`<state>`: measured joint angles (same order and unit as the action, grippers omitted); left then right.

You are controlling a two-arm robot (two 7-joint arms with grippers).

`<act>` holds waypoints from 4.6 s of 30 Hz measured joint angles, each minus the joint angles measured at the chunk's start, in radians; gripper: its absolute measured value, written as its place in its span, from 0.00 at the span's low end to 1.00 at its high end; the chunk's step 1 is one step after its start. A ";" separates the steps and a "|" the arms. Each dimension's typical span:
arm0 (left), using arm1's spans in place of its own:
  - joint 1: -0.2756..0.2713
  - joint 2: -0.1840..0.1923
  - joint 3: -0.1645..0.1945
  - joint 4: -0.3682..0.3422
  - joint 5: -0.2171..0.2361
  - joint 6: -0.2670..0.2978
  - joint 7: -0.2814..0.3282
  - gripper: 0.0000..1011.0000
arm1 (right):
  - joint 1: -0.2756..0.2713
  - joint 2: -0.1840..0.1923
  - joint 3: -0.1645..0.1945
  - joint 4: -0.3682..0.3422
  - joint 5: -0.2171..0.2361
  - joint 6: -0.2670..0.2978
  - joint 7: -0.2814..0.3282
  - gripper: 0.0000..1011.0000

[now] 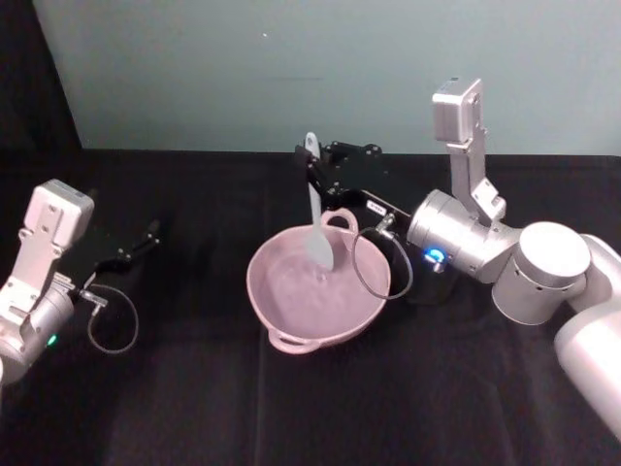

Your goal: Use the one hand to pick up the spoon and stir the clear water in the bowl.

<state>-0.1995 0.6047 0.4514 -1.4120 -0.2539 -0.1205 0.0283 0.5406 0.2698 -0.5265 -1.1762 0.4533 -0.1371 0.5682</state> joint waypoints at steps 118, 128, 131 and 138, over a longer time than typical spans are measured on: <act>0.000 0.000 0.000 0.000 0.000 0.000 0.000 1.00 | -0.171 0.200 0.280 -0.270 0.381 0.222 -0.084 0.13; 0.000 0.000 0.000 0.000 0.000 0.000 0.000 1.00 | -0.166 0.205 0.255 -0.205 0.401 0.192 -0.069 0.13; 0.000 0.000 0.000 0.000 0.000 0.000 0.000 1.00 | -0.156 0.200 0.244 -0.170 0.405 0.183 -0.056 0.13; 0.000 0.000 0.000 0.000 0.000 0.000 0.000 1.00 | -0.131 0.186 0.220 -0.085 0.405 0.161 -0.019 0.13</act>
<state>-0.1995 0.6047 0.4514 -1.4120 -0.2539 -0.1205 0.0283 0.4100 0.4559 -0.3062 -1.2609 0.8588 0.0234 0.5494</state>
